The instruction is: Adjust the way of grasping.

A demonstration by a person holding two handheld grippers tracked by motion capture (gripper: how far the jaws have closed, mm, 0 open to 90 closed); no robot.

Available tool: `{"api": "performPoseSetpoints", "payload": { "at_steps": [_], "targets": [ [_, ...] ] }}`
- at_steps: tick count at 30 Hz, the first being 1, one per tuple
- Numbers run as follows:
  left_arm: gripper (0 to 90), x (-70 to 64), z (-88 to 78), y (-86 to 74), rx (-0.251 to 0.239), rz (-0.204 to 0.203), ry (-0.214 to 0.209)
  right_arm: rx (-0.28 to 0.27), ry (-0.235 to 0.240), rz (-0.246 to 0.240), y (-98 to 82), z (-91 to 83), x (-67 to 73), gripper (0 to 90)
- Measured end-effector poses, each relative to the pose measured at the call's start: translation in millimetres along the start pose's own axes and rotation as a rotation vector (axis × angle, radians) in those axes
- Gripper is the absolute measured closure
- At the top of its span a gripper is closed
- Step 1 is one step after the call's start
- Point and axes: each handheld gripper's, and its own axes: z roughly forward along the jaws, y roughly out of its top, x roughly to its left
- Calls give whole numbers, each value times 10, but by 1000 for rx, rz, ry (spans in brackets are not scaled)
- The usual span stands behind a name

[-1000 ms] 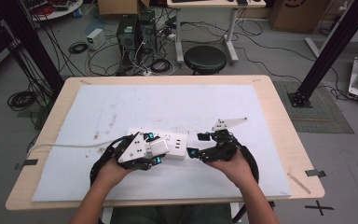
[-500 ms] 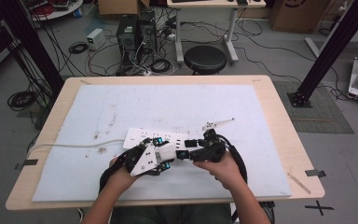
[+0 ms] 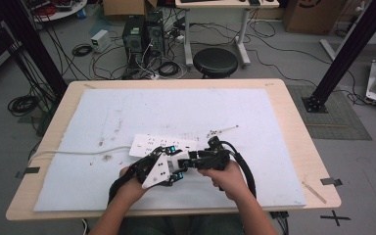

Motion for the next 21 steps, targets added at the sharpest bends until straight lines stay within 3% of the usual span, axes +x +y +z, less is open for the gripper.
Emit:
{"api": "performPoseSetpoints", "payload": {
  "at_steps": [6,15,21],
  "targets": [
    [425,-5,14,16,-4,1,1,-21,53,16,-5,-6,-15,450],
    [425,-6,27,39,-10,5,3,-21,74,15,-14,4,-29,552],
    [421,-21,45,54,-3,34,10,-18,86,37,-17,-19,-47,612]
  ]
}}
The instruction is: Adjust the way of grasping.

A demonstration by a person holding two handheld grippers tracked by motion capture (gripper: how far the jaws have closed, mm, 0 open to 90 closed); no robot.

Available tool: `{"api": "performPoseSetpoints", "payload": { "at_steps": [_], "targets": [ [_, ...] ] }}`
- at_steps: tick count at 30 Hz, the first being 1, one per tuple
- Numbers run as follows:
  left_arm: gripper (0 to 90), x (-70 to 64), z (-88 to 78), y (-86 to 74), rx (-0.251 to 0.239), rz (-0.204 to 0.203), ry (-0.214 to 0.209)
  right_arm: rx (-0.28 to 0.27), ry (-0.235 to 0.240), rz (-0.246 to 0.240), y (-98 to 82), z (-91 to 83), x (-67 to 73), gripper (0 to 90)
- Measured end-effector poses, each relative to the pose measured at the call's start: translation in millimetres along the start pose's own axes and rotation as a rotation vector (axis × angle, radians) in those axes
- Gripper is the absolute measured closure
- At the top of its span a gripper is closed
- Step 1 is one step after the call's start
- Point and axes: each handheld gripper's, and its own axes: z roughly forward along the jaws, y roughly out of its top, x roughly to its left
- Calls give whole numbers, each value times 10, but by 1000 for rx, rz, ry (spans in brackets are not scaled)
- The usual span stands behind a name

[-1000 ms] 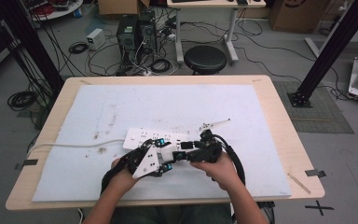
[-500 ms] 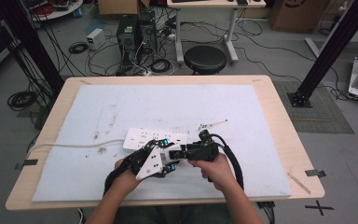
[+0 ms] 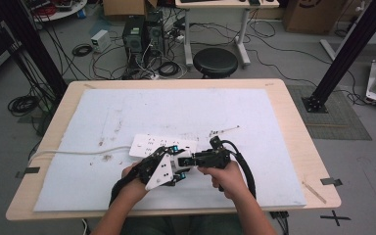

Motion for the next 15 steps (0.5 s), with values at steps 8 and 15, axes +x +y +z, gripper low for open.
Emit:
{"api": "performPoseSetpoints", "payload": {
  "at_steps": [8,15],
  "targets": [
    [272,87,-63,55,5,-83,21,-40,-29,0,17,-97,10,631],
    [214,270,-379,51,-5,-166,97,-88,-127,-86,75,-263,87,631]
  ]
}}
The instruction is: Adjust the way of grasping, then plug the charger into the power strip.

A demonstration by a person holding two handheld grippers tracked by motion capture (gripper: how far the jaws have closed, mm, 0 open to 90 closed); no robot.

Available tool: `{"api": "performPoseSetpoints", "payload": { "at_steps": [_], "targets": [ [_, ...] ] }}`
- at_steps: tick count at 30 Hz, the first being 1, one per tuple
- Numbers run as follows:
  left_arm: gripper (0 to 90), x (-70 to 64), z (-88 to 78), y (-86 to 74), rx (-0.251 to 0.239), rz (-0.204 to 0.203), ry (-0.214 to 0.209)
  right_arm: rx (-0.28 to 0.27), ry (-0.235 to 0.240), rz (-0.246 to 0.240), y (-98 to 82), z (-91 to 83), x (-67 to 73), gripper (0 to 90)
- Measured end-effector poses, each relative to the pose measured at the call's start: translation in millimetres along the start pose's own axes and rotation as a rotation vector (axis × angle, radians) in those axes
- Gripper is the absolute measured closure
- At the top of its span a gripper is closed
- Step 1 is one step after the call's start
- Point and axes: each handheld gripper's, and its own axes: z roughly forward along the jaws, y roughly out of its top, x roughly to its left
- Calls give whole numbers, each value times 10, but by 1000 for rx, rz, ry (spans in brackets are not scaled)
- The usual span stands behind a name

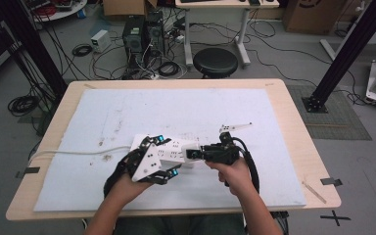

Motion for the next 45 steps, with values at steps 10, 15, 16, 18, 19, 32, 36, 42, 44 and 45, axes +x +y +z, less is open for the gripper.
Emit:
{"api": "performPoseSetpoints", "payload": {
  "at_steps": [10,15,16,18,19,32,36,42,44,45],
  "targets": [
    [204,398,-393,-133,-24,-161,130,-78,-184,-216,103,-10,130,631],
    [204,462,-473,-139,-10,-161,147,-29,-330,-324,200,84,166,631],
    [204,480,-489,-138,-6,-160,148,-6,-353,-361,224,102,169,631],
    [204,508,-519,-146,-9,-170,158,13,-363,-392,268,122,167,631],
    [204,508,-519,-146,-9,-170,158,13,-363,-392,268,122,167,631],
    [204,581,-717,-294,49,-208,167,317,-404,-545,669,221,155,632],
    [204,606,-777,-338,70,-224,168,391,-380,-550,810,257,173,632],
    [204,651,-828,-393,119,-229,155,517,-351,-559,940,371,150,632],
    [204,662,-835,-408,132,-233,148,532,-350,-566,953,385,149,632],
    [204,665,-834,-418,138,-235,143,546,-346,-576,972,407,141,632]
  ]
}}
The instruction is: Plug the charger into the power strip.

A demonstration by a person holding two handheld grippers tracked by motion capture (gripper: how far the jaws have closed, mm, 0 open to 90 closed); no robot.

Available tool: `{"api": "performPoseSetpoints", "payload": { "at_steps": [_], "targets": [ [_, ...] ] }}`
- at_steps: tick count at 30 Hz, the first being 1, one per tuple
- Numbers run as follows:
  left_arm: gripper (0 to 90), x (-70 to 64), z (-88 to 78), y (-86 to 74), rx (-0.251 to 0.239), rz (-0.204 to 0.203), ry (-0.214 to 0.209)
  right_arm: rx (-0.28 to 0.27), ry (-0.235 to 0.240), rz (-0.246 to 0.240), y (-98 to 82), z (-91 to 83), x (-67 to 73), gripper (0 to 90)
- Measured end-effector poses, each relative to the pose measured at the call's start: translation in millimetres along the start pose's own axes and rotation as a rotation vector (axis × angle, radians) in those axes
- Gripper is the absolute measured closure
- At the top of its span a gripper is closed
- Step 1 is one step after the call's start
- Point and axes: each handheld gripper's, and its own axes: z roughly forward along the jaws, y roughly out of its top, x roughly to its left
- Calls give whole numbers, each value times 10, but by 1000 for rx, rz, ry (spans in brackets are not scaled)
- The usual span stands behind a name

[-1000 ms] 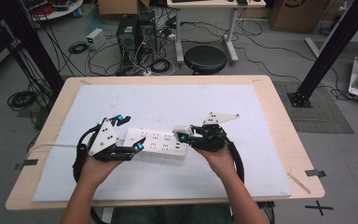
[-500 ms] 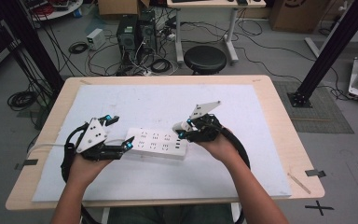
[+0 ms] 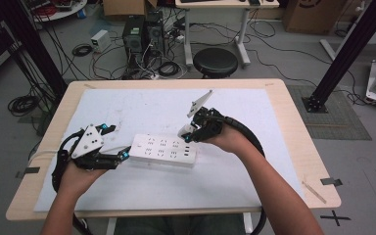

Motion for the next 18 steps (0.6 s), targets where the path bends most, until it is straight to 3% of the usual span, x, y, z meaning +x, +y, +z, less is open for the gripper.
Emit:
{"api": "performPoseSetpoints", "payload": {
  "at_steps": [7,8,18],
  "targets": [
    [204,27,-17,-79,27,-11,-5,96,67,-56,203,109,-48,632],
    [204,27,-21,-95,27,-18,-5,134,77,-80,260,170,-45,632],
    [204,73,-60,-199,44,-30,-1,237,121,-94,347,448,-136,632]
  ]
}}
